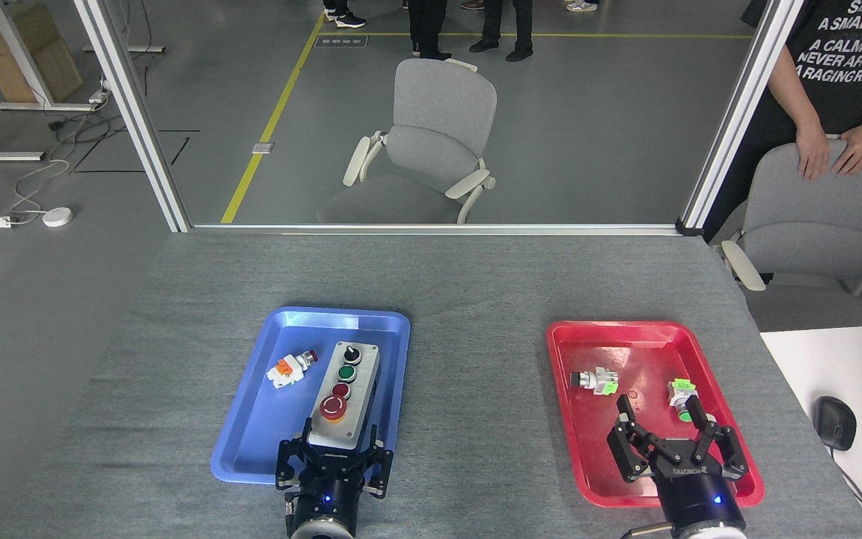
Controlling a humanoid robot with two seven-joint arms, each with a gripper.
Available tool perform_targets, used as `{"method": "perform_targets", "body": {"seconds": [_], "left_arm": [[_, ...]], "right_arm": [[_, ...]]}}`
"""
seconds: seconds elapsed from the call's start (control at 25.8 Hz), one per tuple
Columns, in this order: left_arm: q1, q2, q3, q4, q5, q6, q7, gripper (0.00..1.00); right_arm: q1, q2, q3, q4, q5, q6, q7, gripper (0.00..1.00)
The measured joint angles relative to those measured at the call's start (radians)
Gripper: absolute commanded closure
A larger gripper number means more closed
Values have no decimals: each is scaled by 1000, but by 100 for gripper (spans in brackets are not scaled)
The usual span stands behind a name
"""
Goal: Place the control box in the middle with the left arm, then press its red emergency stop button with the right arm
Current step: 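Move the left gripper down onto the grey control box's near end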
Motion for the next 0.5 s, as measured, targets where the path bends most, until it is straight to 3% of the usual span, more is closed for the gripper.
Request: {"method": "perform_targets", "body": {"seconds": [0.5], "left_arm": [[-19, 12, 2, 21, 7, 13, -1, 1]], "right_arm": [[-2, -3, -4, 6, -1, -28, -6, 1]]}}
